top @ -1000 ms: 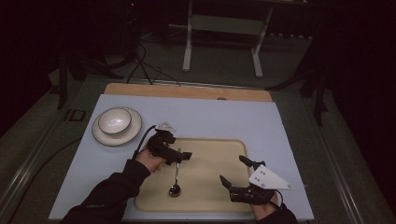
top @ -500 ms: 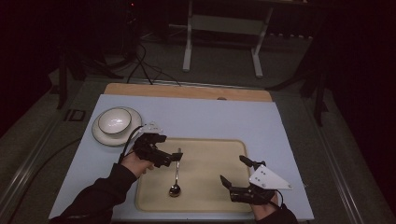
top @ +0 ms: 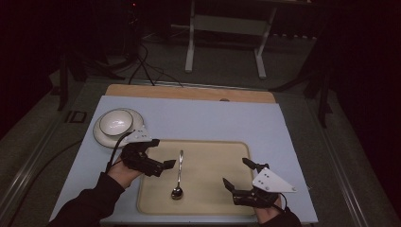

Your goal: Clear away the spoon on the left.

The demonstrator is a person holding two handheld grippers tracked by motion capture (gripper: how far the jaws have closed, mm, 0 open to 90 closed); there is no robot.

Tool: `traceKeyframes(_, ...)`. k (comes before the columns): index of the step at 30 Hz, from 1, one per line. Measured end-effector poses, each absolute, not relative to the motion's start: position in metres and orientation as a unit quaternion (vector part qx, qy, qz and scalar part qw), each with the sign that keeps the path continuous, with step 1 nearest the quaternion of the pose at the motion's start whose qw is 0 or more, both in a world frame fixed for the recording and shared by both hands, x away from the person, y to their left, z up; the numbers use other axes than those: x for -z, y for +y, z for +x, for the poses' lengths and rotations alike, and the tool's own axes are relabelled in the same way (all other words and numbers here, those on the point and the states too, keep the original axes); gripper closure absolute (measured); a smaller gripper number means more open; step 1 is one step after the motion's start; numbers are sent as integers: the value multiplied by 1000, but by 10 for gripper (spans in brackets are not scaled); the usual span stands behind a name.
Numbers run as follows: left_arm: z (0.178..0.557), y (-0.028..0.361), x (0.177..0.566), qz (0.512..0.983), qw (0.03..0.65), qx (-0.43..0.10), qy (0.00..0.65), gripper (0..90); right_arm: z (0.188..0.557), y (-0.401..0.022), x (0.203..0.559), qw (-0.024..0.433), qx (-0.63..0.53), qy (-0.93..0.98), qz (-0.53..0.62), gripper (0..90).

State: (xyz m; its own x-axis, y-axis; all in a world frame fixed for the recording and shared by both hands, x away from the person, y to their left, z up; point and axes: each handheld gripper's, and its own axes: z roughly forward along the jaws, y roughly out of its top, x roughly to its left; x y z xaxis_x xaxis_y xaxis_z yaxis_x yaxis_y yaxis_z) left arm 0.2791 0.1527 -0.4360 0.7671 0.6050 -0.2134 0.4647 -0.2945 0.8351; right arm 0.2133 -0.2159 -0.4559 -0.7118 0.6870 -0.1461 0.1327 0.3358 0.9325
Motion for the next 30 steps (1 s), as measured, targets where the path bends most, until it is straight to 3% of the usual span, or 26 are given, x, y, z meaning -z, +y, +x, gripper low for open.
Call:
traceKeyframes(16, 252, 176, 439, 796, 512, -91, 309, 11, 213, -216, 456, 273, -511, 771, 265, 132)
traceKeyframes(30, 234, 194, 455, 794, 496, -117, 330, 11, 213, -215, 457, 272, -509, 772, 266, 132)
